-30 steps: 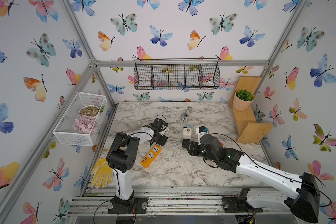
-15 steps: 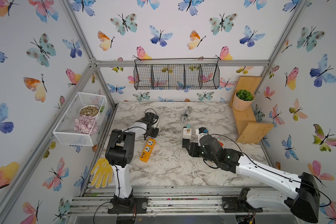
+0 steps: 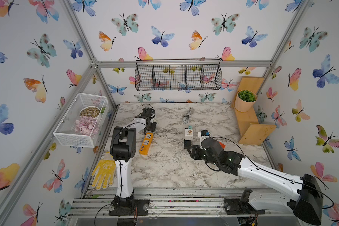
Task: Pull the plug off the socket
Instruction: Move the socket to the center of the board.
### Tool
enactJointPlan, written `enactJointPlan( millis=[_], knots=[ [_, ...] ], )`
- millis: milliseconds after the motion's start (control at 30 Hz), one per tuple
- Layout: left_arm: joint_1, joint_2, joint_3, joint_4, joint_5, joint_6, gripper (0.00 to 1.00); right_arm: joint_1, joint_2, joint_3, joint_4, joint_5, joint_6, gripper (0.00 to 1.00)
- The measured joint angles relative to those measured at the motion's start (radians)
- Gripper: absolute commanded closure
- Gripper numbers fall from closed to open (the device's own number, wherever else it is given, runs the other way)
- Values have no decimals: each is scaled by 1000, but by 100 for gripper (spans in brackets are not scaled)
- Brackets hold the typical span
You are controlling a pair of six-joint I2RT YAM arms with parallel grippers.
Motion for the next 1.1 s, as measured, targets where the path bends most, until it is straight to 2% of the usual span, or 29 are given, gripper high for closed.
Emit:
enactJointPlan(
  millis=[200, 333, 433, 633, 800, 967, 1100],
  knots=[
    [5, -14, -21, -22, 12, -11, 32, 0, 12, -5, -19, 31, 16, 24],
    [0, -93, -79, -56, 25, -15, 18, 0, 91, 61, -98, 89, 13, 18],
    [-12, -204, -136, -73, 29, -11, 1, -8, 164, 134, -145, 123, 8, 18],
    [-60, -527, -293, -97, 94, 8, 1, -78, 307, 248, -178, 126, -26, 19],
    [-61, -754, -422, -185, 190, 44, 1, -122, 499, 365, -210, 128, -52, 21],
    [-55, -954, -584, -230, 219, 38, 2, -140, 636, 427, -222, 127, -63, 22],
    [-53, -1112, -728, -196, 223, 5, 1, -157, 699, 446, -203, 114, -71, 24]
  ],
)
